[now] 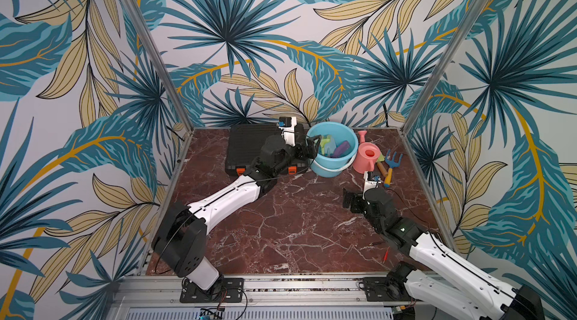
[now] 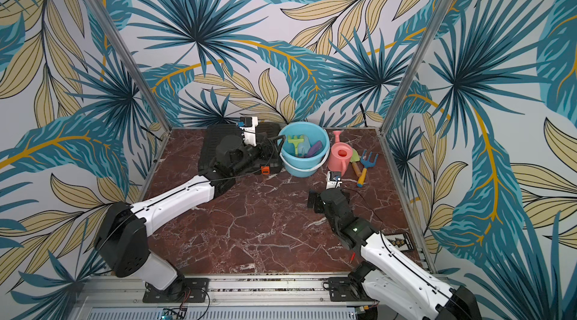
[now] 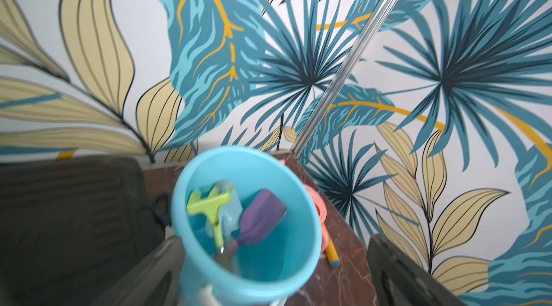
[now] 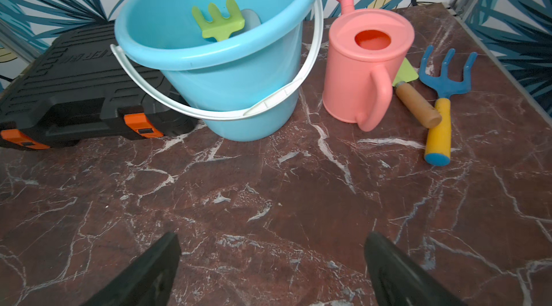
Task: Organize the gardening tools
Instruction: Place the gardening tool in the container, then pick up the gardening tool from the center of the board.
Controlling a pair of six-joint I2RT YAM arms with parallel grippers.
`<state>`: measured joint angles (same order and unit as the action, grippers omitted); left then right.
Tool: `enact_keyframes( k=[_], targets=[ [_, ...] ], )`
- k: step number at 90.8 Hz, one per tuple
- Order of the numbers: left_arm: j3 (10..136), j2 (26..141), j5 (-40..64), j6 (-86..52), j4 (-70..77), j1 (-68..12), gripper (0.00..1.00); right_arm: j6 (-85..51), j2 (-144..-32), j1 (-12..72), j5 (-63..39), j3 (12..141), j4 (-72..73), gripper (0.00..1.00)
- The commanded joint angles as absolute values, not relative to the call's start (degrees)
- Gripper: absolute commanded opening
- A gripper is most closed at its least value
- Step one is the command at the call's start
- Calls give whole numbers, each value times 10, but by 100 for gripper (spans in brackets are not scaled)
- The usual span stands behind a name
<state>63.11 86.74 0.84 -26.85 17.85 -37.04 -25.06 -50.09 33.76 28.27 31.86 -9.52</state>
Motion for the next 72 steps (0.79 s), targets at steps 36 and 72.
enact_keyframes(
  k=[36,72],
  targets=[
    [319,609,-221,-190,136,-411,100,-272,-537,309,479,326,-119,99],
    [307,608,-170,-240,123,-412,100,-329,-661,69,328,400,-136,84]
  ],
)
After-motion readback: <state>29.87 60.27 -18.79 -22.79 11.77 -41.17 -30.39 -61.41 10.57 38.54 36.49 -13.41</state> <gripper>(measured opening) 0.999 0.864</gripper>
